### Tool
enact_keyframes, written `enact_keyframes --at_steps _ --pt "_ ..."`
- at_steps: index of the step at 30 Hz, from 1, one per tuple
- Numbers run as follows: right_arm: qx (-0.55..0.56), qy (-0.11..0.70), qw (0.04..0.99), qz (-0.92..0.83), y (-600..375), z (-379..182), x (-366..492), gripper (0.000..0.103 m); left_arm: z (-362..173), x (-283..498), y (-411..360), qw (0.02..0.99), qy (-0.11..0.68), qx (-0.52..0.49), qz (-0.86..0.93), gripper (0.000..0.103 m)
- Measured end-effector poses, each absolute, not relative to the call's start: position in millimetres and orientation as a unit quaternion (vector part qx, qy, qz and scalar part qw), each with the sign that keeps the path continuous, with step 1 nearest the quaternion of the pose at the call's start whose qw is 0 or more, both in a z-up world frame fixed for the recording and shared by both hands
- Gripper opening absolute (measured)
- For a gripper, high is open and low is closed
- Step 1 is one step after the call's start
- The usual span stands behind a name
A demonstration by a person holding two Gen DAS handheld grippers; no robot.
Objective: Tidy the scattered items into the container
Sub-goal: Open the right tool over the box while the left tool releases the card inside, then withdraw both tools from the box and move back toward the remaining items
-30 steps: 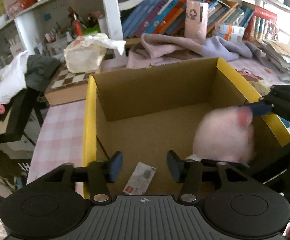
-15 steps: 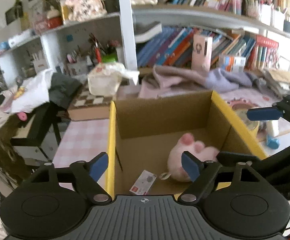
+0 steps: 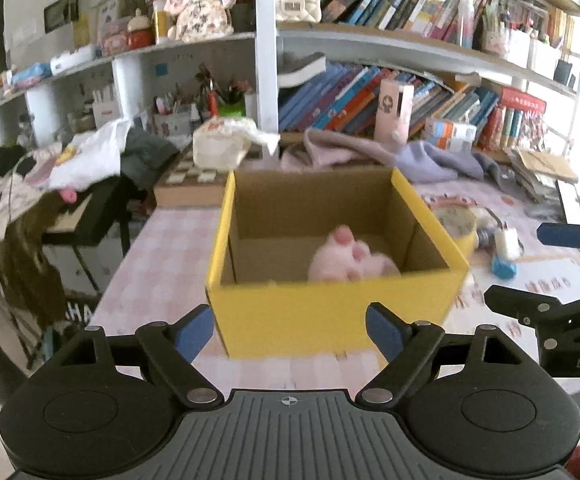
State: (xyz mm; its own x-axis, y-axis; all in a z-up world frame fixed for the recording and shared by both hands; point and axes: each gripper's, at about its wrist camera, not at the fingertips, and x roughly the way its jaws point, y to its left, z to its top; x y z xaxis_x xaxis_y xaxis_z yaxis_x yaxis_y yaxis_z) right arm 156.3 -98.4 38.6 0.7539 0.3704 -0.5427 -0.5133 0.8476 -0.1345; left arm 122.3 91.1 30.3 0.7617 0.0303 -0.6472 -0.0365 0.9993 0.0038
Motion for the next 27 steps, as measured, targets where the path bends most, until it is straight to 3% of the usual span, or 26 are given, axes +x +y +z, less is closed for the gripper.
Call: enact_keyframes --at_steps 27 --pt "-0.145 0.323 0.910 0.214 -117.1 1.9 54.7 0.086 -14.5 52.5 31.4 0.910 0.404 0.032 -0.081 0.086"
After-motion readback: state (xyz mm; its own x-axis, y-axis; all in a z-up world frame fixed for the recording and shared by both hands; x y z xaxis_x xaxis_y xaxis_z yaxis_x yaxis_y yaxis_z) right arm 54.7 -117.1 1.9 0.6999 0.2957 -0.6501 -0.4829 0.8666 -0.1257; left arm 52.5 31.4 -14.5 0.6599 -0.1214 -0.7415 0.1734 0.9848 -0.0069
